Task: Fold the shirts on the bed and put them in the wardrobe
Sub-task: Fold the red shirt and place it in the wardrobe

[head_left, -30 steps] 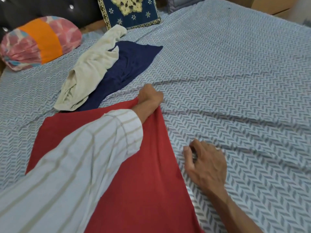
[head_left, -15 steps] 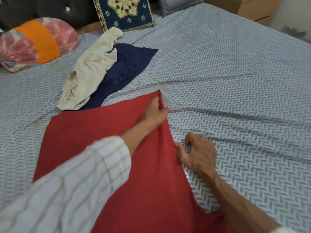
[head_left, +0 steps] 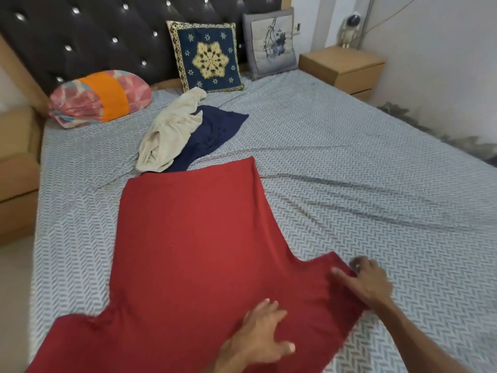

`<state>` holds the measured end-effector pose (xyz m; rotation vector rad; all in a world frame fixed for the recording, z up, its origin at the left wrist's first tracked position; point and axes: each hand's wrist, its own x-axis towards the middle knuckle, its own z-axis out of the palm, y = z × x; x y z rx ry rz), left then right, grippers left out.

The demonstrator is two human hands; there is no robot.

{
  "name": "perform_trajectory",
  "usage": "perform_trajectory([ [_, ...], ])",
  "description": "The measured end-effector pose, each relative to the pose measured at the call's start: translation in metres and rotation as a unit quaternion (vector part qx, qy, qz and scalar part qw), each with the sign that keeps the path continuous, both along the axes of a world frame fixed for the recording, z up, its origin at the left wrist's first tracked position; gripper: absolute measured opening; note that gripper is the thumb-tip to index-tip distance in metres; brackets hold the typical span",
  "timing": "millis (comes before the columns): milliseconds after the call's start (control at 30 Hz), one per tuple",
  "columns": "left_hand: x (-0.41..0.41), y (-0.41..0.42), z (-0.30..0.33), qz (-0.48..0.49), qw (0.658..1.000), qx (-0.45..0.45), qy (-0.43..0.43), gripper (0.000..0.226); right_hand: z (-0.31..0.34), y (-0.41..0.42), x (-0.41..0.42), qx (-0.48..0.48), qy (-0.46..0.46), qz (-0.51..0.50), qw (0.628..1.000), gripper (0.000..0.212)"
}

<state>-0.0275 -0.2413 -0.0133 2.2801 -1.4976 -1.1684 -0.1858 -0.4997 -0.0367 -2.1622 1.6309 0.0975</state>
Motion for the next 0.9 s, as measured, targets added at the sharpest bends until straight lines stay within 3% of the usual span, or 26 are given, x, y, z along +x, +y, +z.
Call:
perform_trajectory([
  [100,-0.016,0.008,0.006,-0.020,1.000,-0.003,0.008,0.084,-0.004,0.010,-0.027,0.032,0.005,-0.004,0.999,0.055],
  [200,-0.022,0.017,0.012,-0.010,0.999,-0.006,0.035,0.084,0.006,0.010,-0.035,0.060,-0.074,-0.022,0.995,0.023],
  [300,-0.021,0.029,0.013,0.013,0.998,-0.003,0.062,0.082,0.007,0.006,-0.046,0.043,-0.123,-0.063,0.989,0.012],
  [467,-0.022,0.044,0.010,0.058,0.996,-0.013,0.066,0.077,-0.005,0.015,-0.044,0.038,-0.117,-0.112,0.986,0.019],
  [567,-0.015,0.065,0.012,0.151,0.984,-0.052,0.074,0.060,0.001,0.020,-0.040,0.044,-0.117,-0.122,0.985,0.033],
  [633,-0.004,0.087,0.012,0.211,0.972,-0.091,0.046,0.046,0.009,0.027,-0.031,0.026,-0.064,-0.124,0.990,0.048],
  [733,0.021,0.133,0.007,0.314,0.937,-0.149,-0.032,0.034,0.024,0.060,-0.008,-0.085,0.080,-0.055,0.992,0.075],
  [833,0.049,0.192,0.004,0.441,0.870,-0.187,-0.113,0.029,0.027,0.129,0.031,-0.208,0.053,0.122,0.969,0.082],
  [900,0.061,0.228,0.004,0.522,0.817,-0.203,-0.135,0.027,0.021,0.192,0.064,-0.207,0.005,0.228,0.951,0.070],
])
